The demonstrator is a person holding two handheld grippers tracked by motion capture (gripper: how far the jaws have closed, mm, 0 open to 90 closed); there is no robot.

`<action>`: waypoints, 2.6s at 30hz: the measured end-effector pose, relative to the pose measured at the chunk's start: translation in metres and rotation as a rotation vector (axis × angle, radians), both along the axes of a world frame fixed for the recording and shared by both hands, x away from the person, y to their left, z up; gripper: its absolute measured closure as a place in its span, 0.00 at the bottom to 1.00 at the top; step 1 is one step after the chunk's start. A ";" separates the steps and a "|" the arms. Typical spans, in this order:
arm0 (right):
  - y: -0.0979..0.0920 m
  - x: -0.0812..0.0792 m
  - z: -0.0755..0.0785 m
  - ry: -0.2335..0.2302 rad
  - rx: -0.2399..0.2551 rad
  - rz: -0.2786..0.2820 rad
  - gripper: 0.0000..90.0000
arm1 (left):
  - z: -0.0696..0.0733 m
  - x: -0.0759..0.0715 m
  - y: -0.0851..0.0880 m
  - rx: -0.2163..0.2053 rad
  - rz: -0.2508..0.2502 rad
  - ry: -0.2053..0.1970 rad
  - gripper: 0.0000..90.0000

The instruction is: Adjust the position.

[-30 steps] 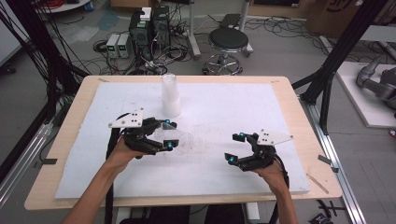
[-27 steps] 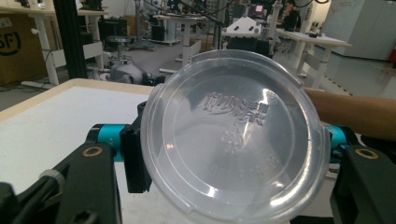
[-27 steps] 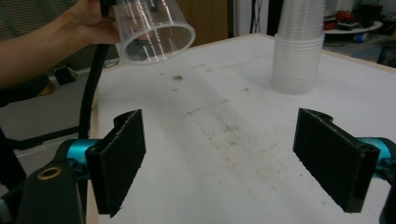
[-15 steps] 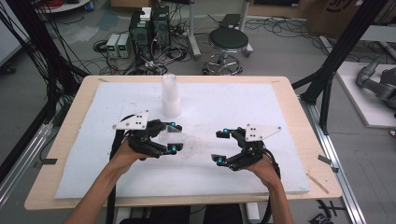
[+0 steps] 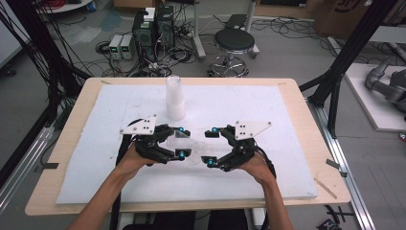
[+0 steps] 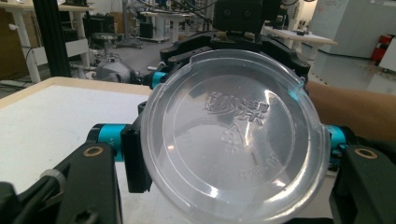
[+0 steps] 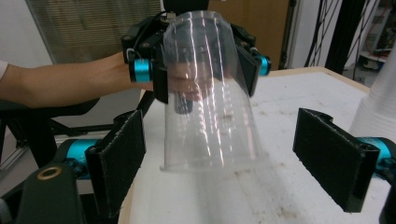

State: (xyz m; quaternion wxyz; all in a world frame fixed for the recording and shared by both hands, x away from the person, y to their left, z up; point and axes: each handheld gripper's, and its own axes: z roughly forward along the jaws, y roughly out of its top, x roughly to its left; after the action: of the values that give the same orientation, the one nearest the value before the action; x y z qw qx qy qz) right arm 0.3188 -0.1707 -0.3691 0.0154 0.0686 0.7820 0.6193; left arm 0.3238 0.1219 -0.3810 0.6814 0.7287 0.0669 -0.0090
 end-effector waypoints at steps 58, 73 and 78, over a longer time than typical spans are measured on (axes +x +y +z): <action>0.033 0.002 -0.004 -0.019 -0.374 0.040 0.36 | 0.017 -0.005 0.004 0.399 0.035 0.000 0.07; 0.051 0.007 0.011 -0.009 -0.739 0.086 0.36 | 0.018 0.003 -0.021 0.838 -0.017 0.044 0.07; 0.052 0.008 0.013 -0.002 -0.763 0.091 0.36 | 0.019 0.005 -0.025 0.838 -0.019 0.044 0.07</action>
State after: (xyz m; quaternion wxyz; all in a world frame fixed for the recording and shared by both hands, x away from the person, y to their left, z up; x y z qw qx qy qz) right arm 0.3268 -0.1188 -0.3561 0.0129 0.0224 0.9585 0.2840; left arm 0.3289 0.0966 -0.3624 0.3245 0.9431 0.0725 -0.0030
